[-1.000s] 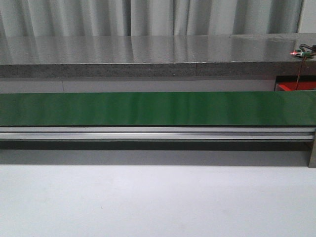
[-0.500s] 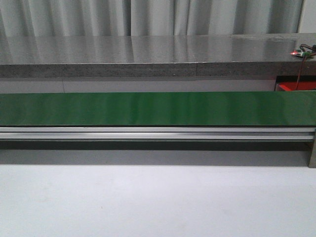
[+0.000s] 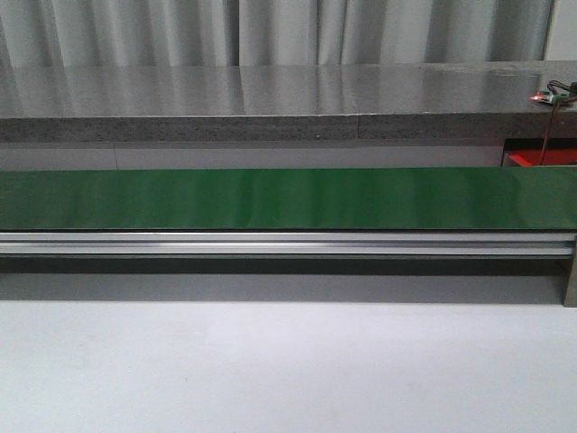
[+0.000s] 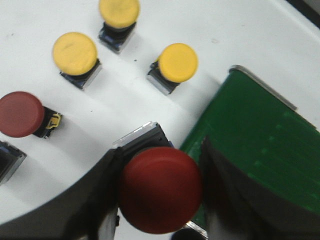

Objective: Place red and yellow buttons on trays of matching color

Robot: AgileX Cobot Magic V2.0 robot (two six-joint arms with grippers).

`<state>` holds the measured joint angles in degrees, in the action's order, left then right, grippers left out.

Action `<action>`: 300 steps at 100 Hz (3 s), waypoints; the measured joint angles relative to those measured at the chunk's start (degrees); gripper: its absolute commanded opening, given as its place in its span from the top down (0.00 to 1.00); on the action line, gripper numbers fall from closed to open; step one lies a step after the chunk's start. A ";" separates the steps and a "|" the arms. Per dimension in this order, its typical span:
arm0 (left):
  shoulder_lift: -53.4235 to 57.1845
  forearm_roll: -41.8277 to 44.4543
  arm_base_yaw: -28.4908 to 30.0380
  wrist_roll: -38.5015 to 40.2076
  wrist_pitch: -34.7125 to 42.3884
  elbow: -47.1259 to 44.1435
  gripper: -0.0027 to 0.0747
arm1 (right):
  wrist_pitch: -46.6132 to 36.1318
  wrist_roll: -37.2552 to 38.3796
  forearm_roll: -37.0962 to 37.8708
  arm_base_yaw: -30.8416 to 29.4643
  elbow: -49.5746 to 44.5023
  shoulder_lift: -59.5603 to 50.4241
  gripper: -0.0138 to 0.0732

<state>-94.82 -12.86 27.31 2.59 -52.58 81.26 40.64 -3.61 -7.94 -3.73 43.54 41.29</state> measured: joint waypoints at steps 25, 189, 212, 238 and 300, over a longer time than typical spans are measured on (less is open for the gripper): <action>-0.02 0.37 -7.66 -1.70 -4.03 5.66 0.66 | 0.00 0.00 0.00 0.00 0.00 0.00 0.92; -8.44 7.47 -11.48 -4.66 -12.42 19.23 0.25 | 0.00 0.00 0.00 0.00 0.00 0.00 0.92; -8.44 7.50 -5.90 -6.58 -12.55 19.23 0.25 | 0.00 0.00 0.00 0.00 0.00 0.00 0.92; -10.07 7.50 -1.54 -13.15 -11.94 19.36 0.25 | 0.00 0.00 0.00 0.00 0.00 0.00 0.92; -21.13 8.46 3.41 -25.05 -5.89 19.36 0.25 | 0.00 0.00 0.00 0.00 0.00 0.00 0.92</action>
<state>-115.95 -4.40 30.72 -22.46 -58.47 100.62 40.64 -3.61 -7.94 -3.73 43.54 41.29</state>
